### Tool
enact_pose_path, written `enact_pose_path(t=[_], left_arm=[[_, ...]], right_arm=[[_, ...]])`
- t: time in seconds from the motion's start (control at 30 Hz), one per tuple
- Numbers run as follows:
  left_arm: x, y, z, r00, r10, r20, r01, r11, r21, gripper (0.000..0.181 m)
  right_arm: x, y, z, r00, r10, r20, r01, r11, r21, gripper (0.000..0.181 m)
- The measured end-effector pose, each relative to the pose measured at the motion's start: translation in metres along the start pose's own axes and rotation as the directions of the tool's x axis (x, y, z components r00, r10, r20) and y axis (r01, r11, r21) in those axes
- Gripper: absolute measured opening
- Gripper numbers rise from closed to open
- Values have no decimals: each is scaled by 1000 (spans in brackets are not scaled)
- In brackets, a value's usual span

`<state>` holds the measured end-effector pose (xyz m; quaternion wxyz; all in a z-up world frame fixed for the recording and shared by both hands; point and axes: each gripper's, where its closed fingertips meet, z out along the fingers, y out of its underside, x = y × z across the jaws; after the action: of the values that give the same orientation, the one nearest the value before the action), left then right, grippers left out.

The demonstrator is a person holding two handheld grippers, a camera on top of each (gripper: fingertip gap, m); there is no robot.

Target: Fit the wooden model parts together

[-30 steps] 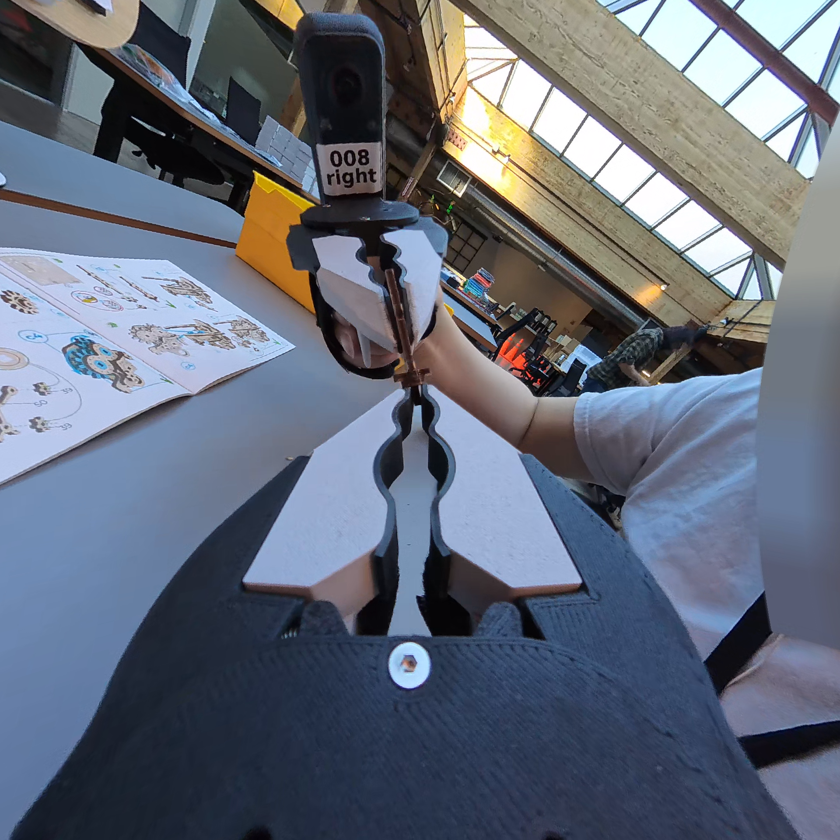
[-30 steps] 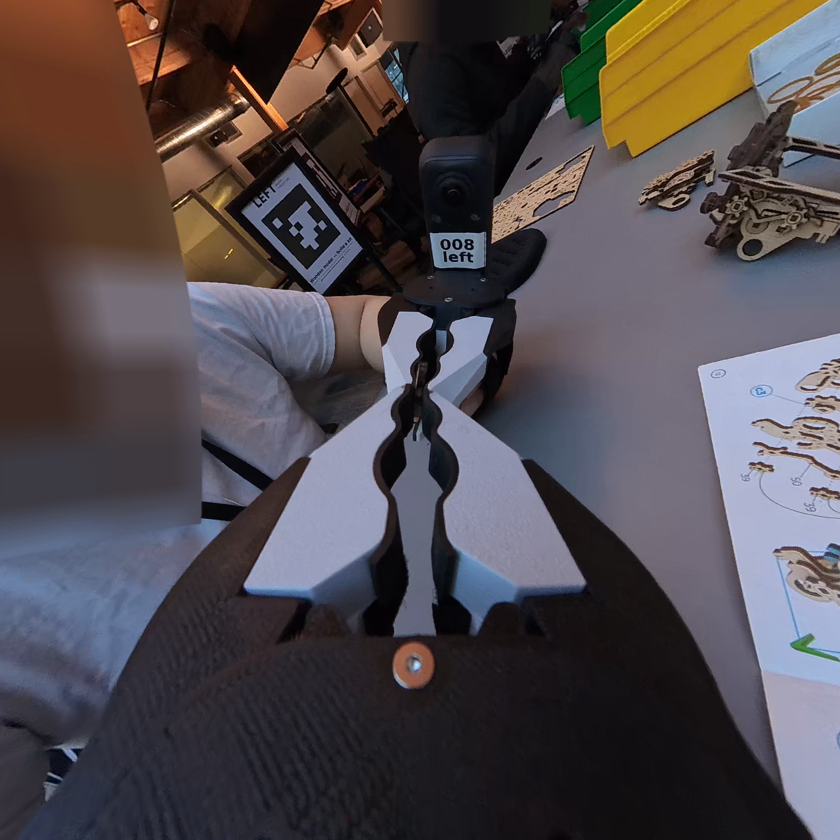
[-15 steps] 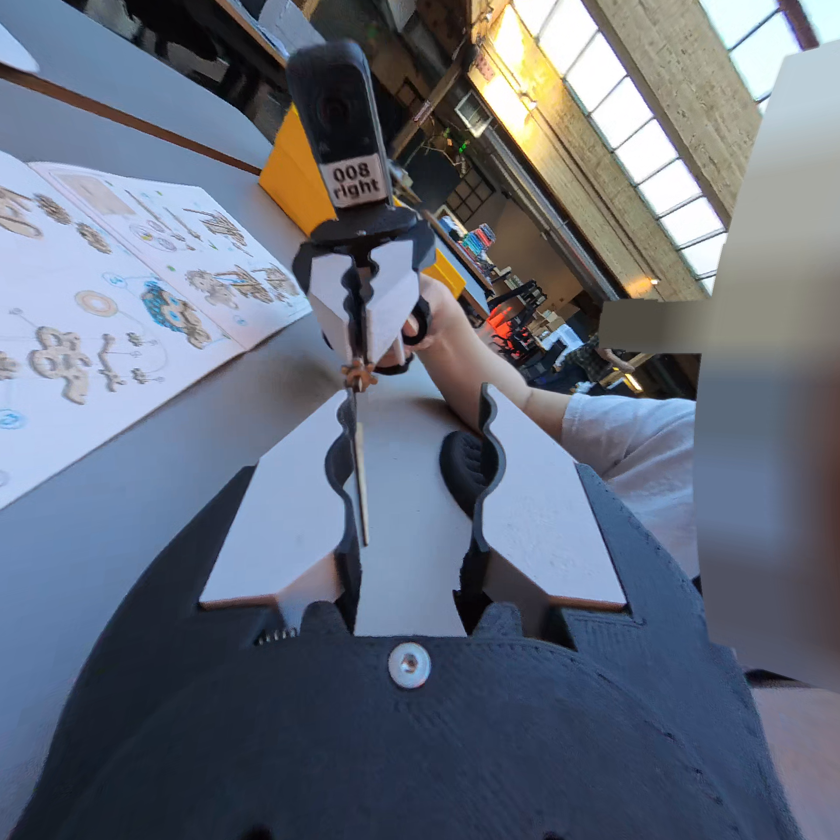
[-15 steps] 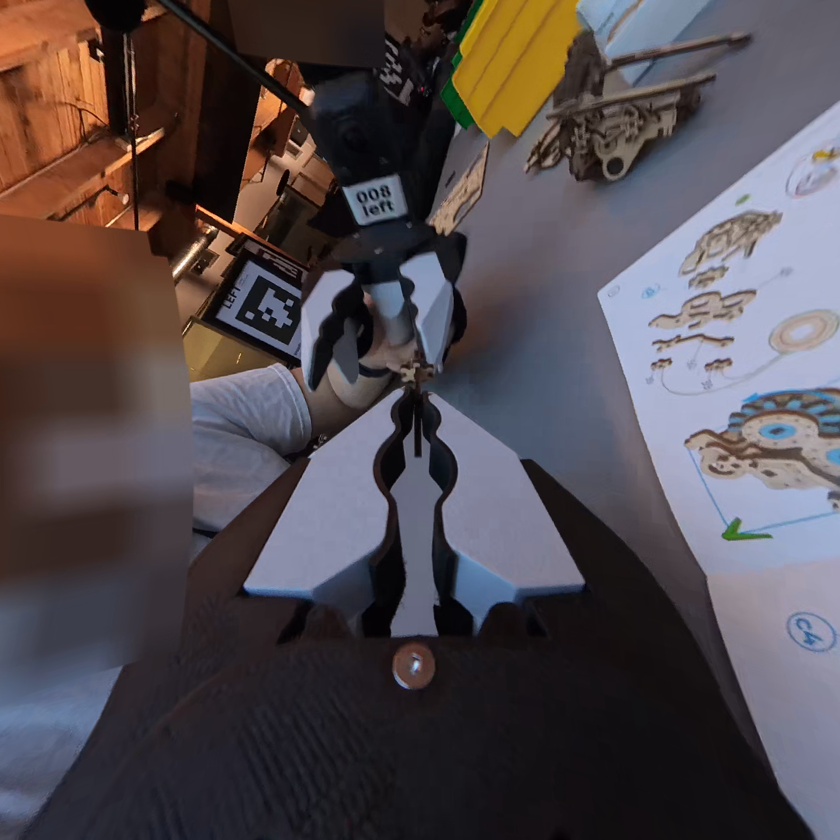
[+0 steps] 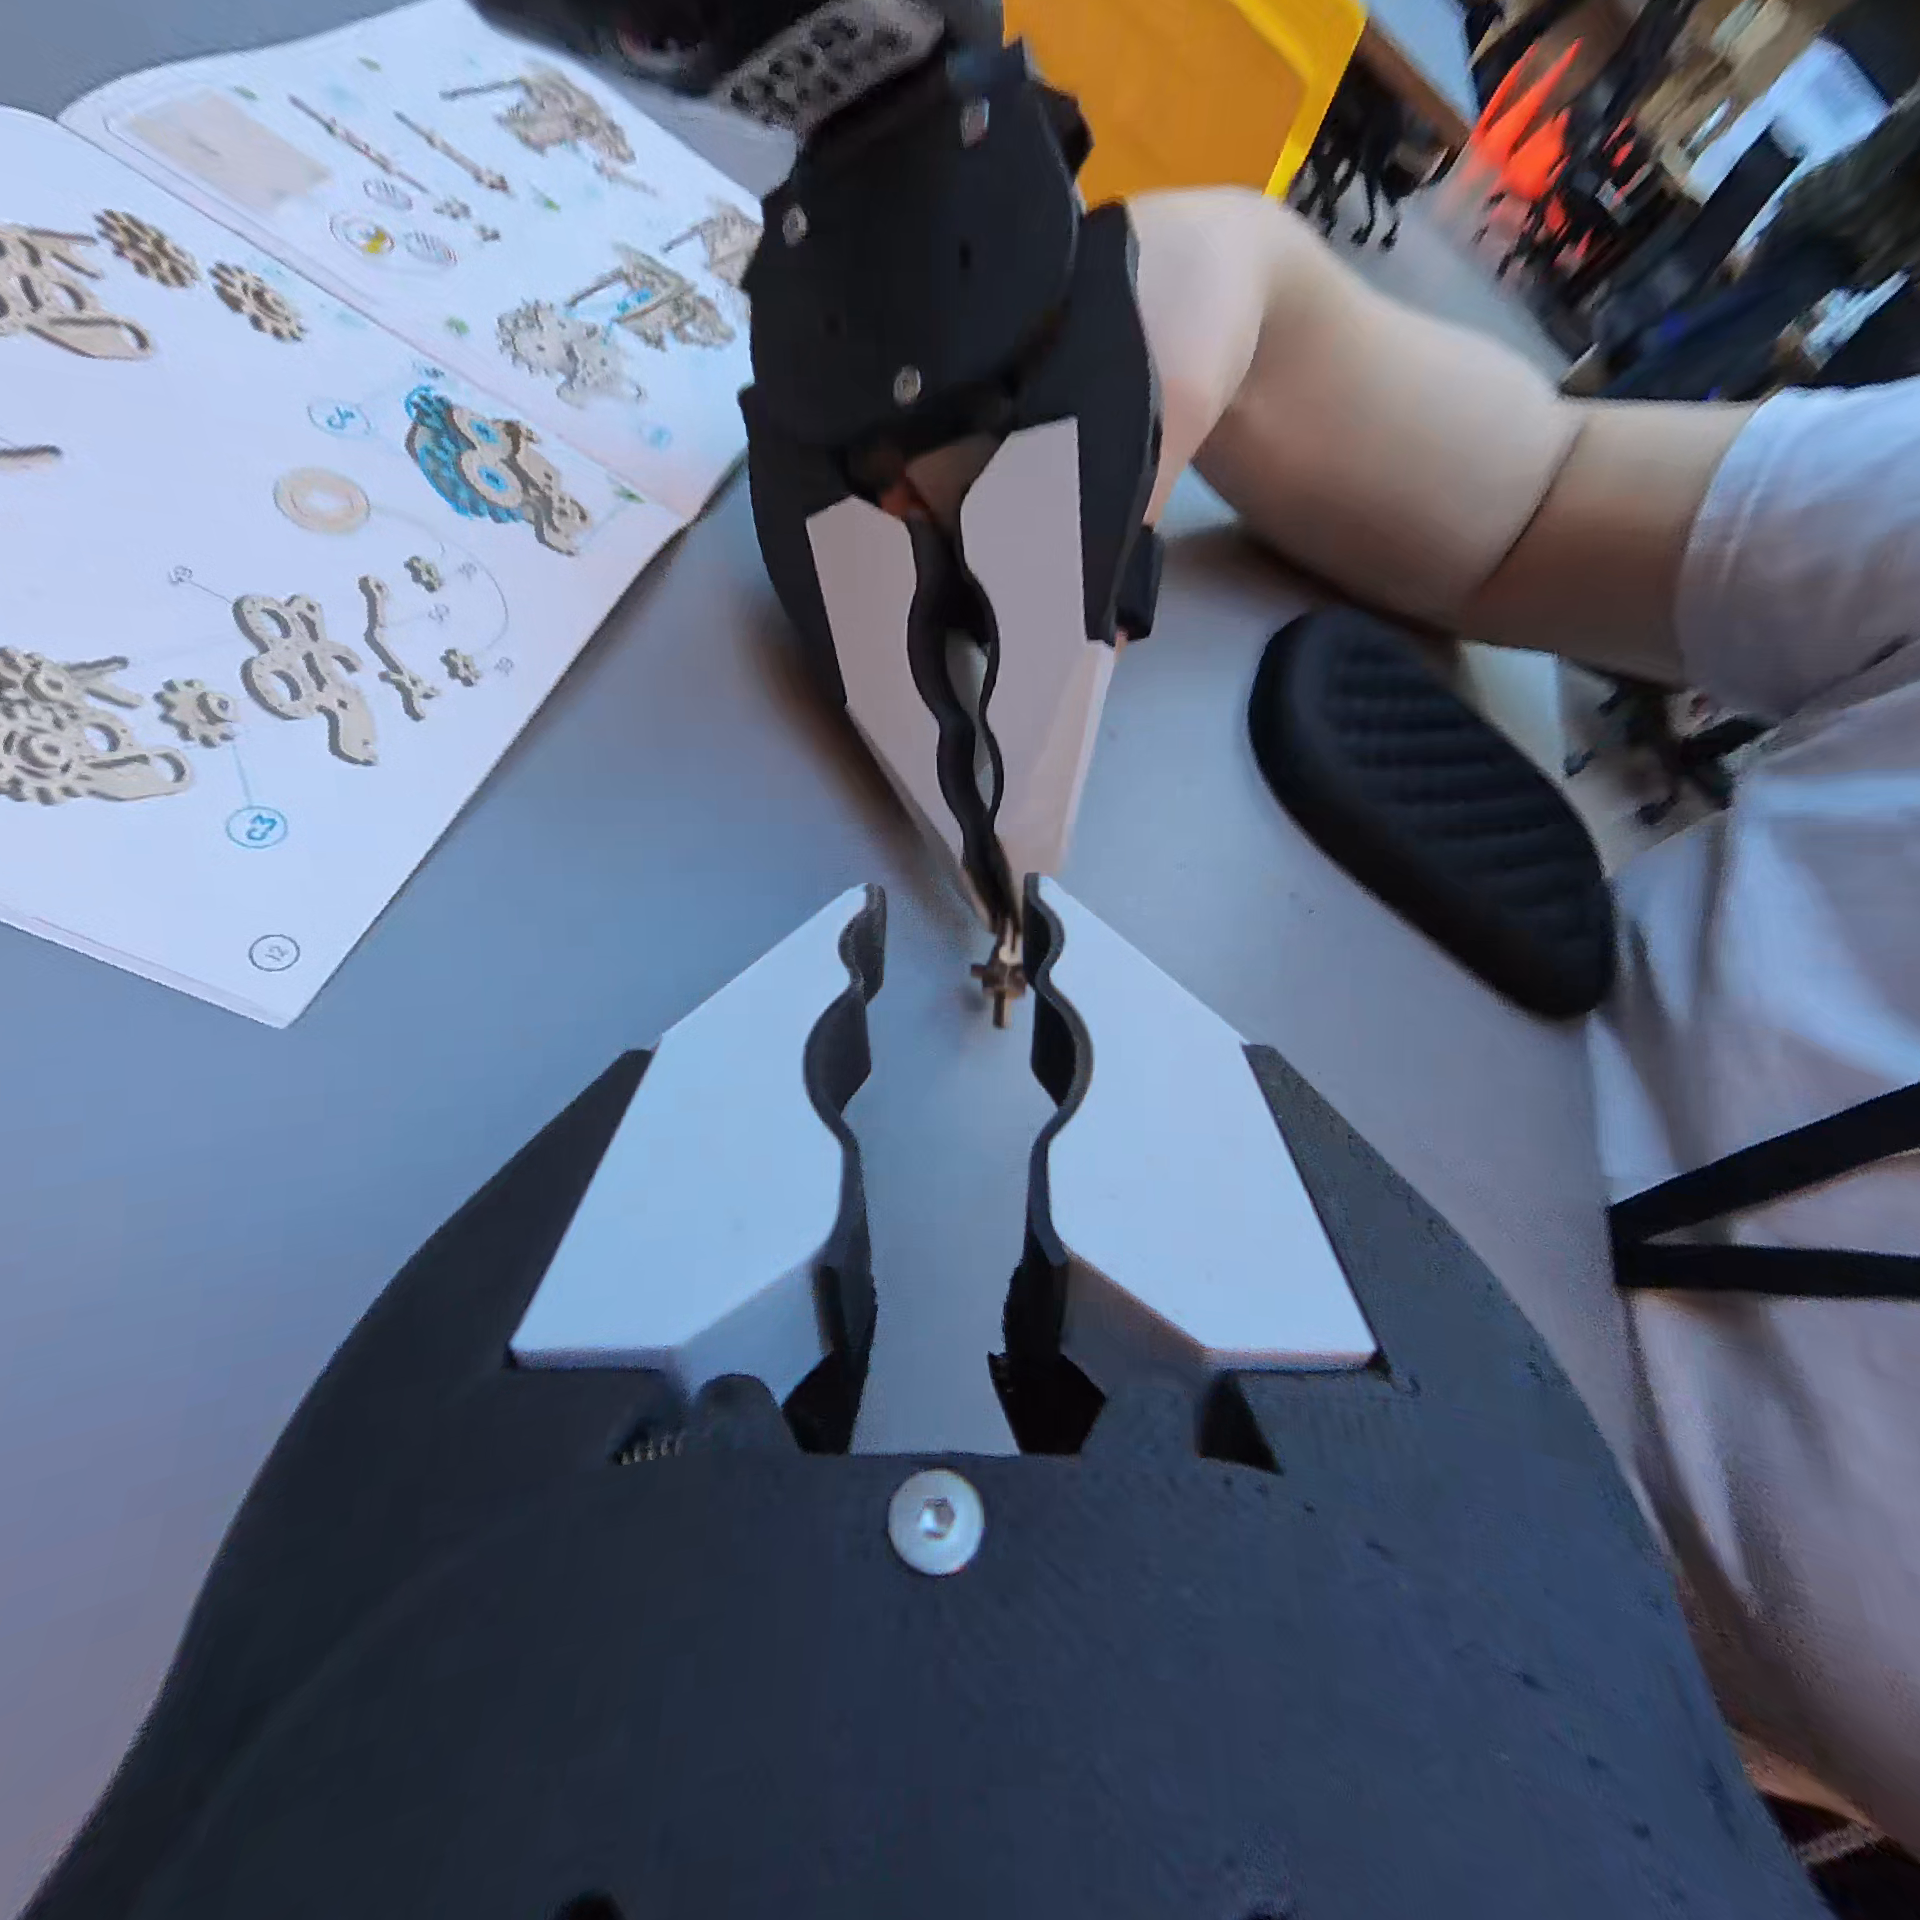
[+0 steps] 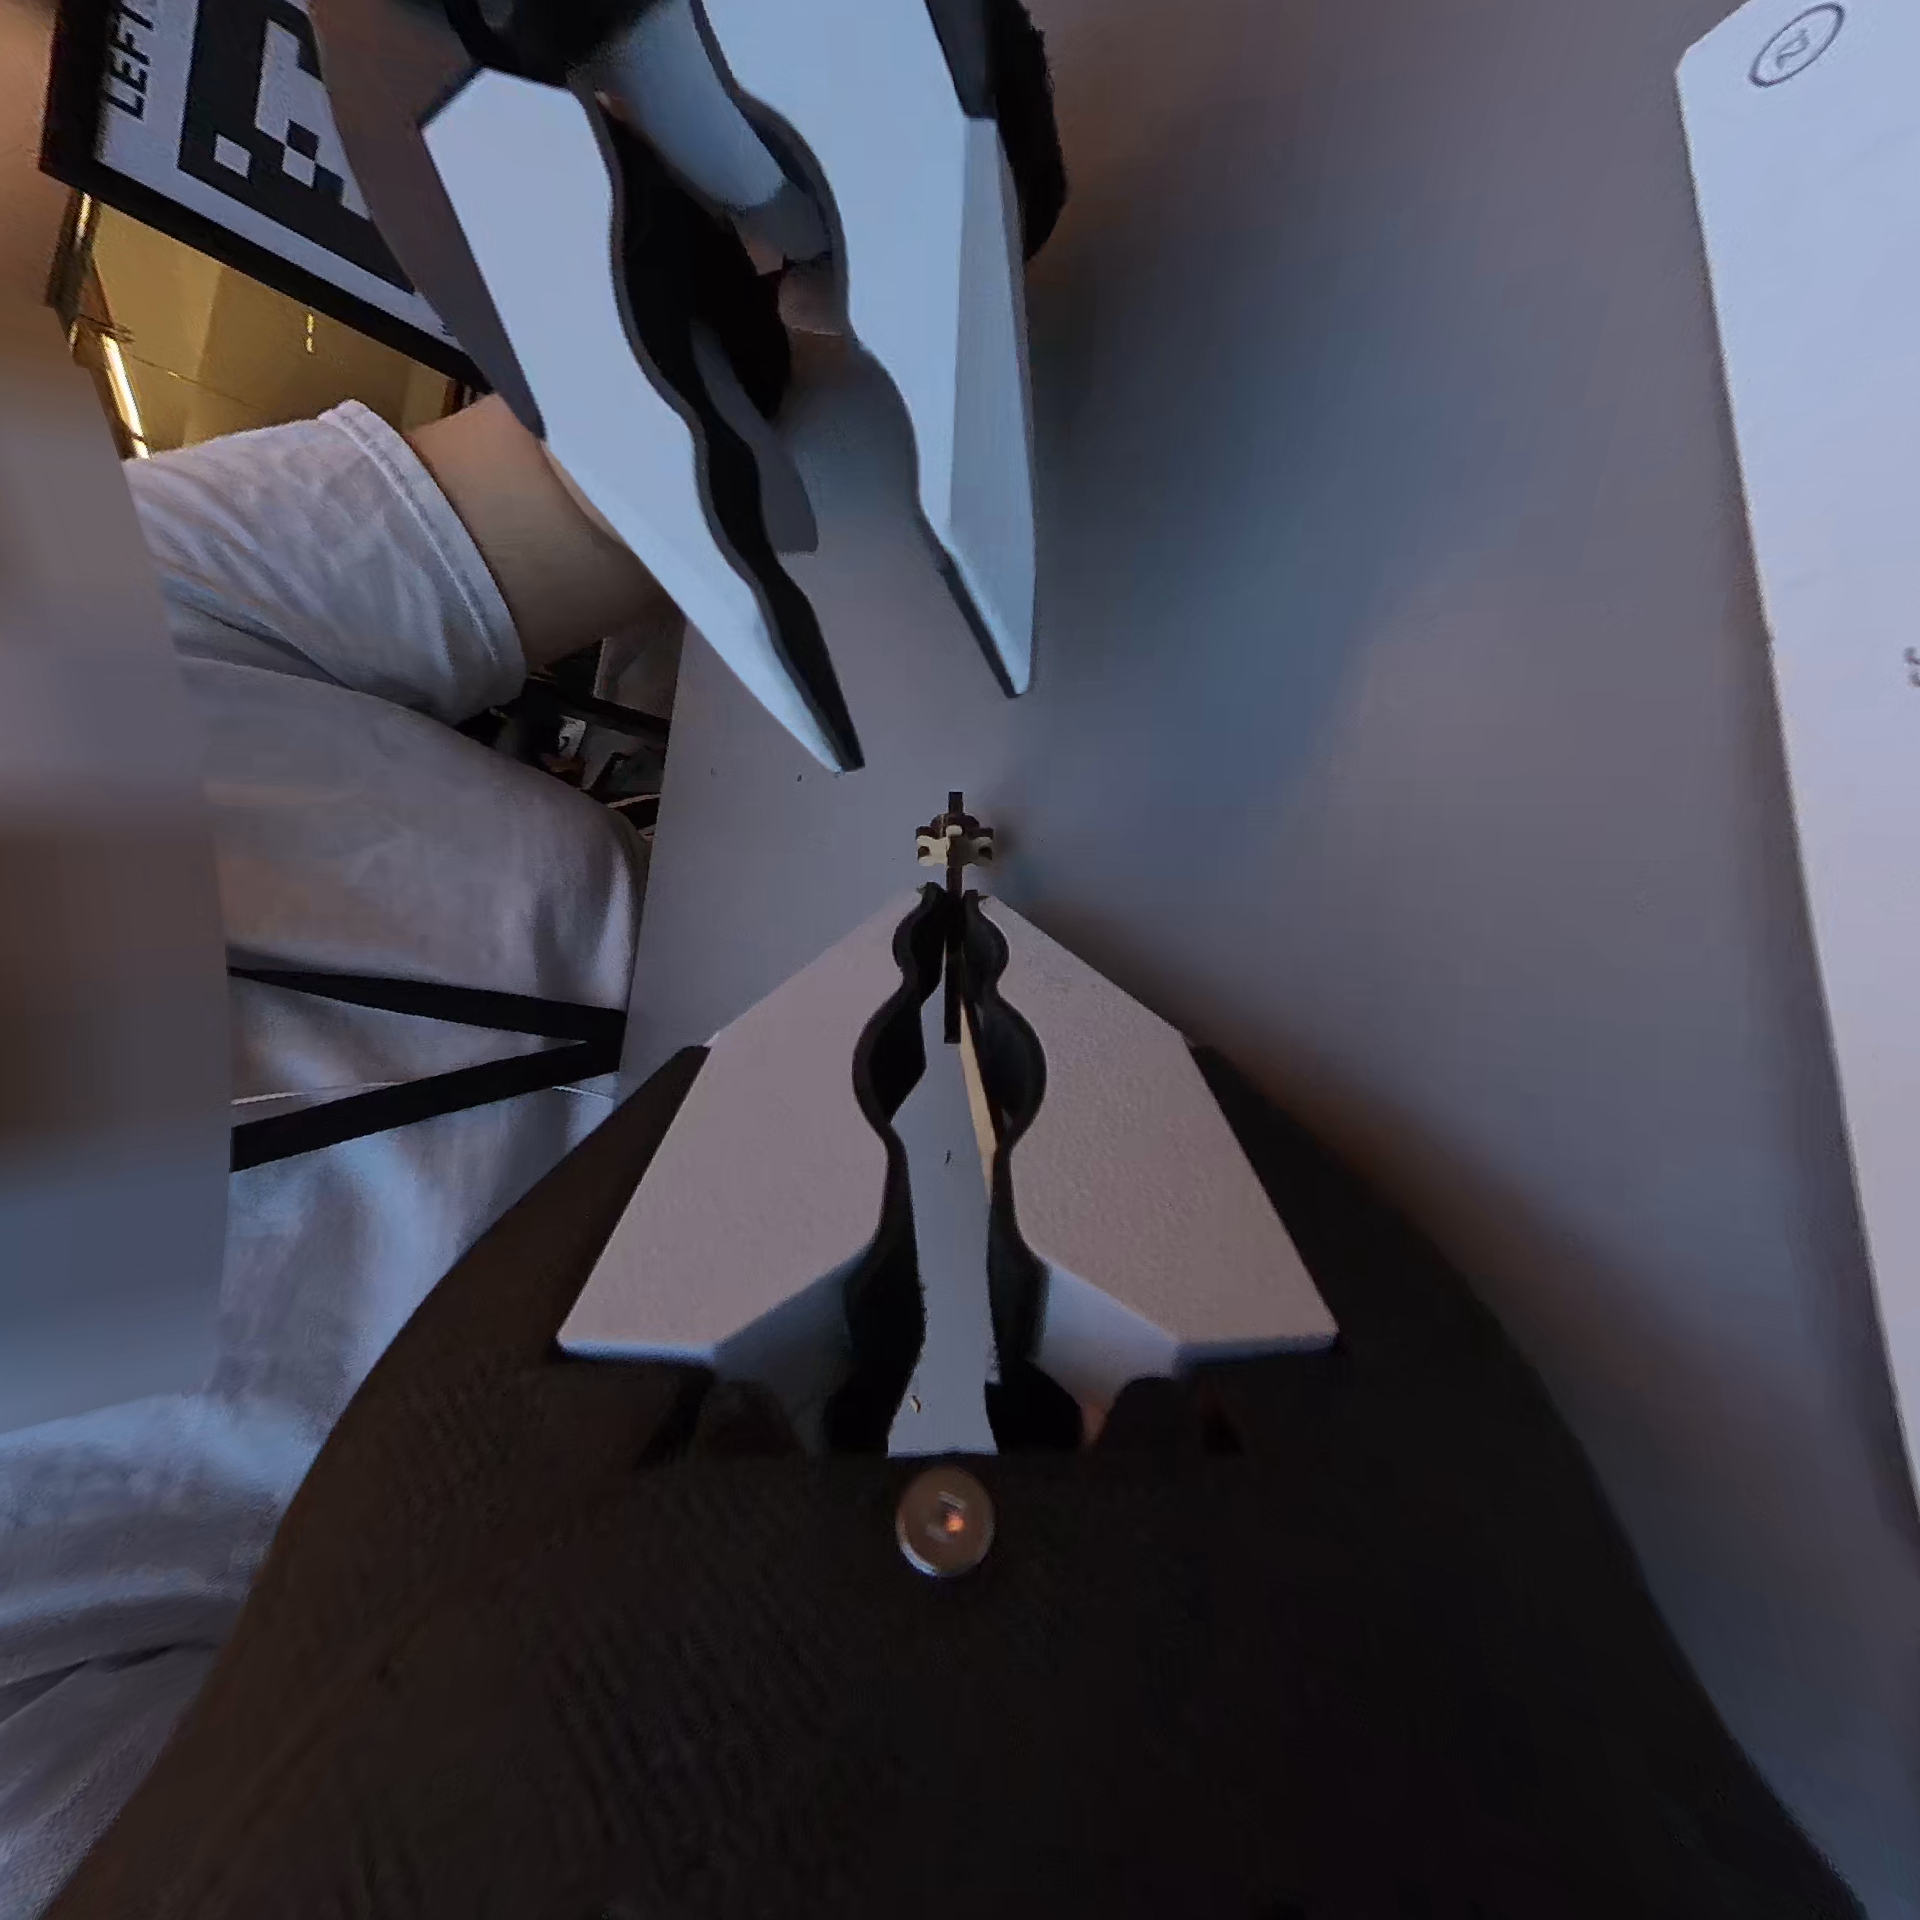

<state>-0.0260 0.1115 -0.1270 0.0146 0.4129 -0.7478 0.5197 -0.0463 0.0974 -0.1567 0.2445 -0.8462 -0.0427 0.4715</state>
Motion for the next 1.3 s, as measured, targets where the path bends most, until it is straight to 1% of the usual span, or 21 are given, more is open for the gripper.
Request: enact_pose_path(t=[0.1, 0.13, 0.2, 0.33, 0.43, 0.5, 0.53, 0.6, 0.63, 0.67, 0.7, 0.73, 0.77, 0.8, 0.87, 1.0, 1.07, 1.1, 1.17, 1.23, 1.3], left_arm=[[0, 20, 7, 996, 89, 16, -86, 990, -114, 16], [3, 27, 9, 996, 93, -7, -93, 984, -155, 9], [6, 40, 13, 996, 80, -31, -84, 971, -222, 5], [15, 44, 19, 996, 48, -78, -65, 971, -232, 1], [22, 45, 22, 992, 8, -123, -37, 972, -233, 1], [23, 45, 22, 992, 1, -125, -31, 971, -238, 2], [23, 46, 21, 993, 5, -122, -34, 970, -242, 3], [20, 46, 19, 995, 21, -99, -45, 967, -249, 5], [20, 44, 18, 995, 30, -93, -52, 968, -245, 6], [21, 41, 16, 995, 39, -89, -58, 971, -232, 6], [21, 37, 15, 995, 47, -84, -64, 975, -213, 6], [21, 32, 13, 995, 56, -77, -70, 979, -192, 6], [20, 28, 12, 995, 68, -67, -78, 983, -167, 6], [19, 22, 10, 995, 83, -52, -89, 987, -137, 7], [17, 9, 9, 994, 103, -34, -105, 993, -57, 12], [8, -14, 7, 992, 127, 21, -128, 985, 116, 26], [-1, -22, 7, 988, 130, 81, -143, 972, 186, 31], [-3, -24, 5, 987, 131, 96, -147, 969, 196, 31], [-7, -27, 2, 985, 120, 126, -146, 965, 218, 31], [-8, -25, 4, 988, 91, 127, -116, 972, 206, 31], [-13, -17, 10, 990, 37, 137, -59, 986, 155, 30]], right_arm=[[4, -5, -3, 999, -28, -28, 28, 999, 24, 6], [6, -9, -5, 998, -41, -43, 43, 998, 39, 8], [11, -15, -10, 993, -76, -87, 82, 994, 73, 12], [14, -28, -27, 976, -144, -163, 167, 977, 135, 15], [-3, -43, -56, 935, -251, -252, 301, 935, 186, 14], [-21, -57, -94, 854, -334, -398, 442, 871, 217, 13], [-33, -64, -120, 780, -371, -505, 530, 819, 217, 13], [-59, -77, -183, 549, -375, -747, 702, 691, 169, 17], [-76, -81, -214, 430, -337, -837, 769, 622, 145, 21], [-93, -81, -243, 332, -278, -901, 814, 567, 125, 26], [-106, -79, -267, 264, -216, -940, 838, 533, 113, 32], [-118, -75, -283, 229, -175, -958, 853, 509, 111, 44], [-126, -71, -291, 218, -165, -962, 861, 496, 110, 64], [-132, -68, -299, 218, -146, -965, 869, 479, 124, 72], [-141, -66, -315, 205, -94, -974, 881, 451, 142, 72], [-137, -63, -341, 111, 22, -994, 869, 484, 107, 65], [-138, -62, -341, 60, 12, -998, 872, 487, 58, 48], [-140, -62, -342, 23, 7, -1000, 876, 481, 23, 42], [-143, -61, -347, -54, 6, -999, 870, 490, -44, 39], [-138, -57, -347, -83, -11, -996, 833, 547, -76, 26], [-133, -54, -351, -103, -3, -995, 803, 591, -85, 23]])
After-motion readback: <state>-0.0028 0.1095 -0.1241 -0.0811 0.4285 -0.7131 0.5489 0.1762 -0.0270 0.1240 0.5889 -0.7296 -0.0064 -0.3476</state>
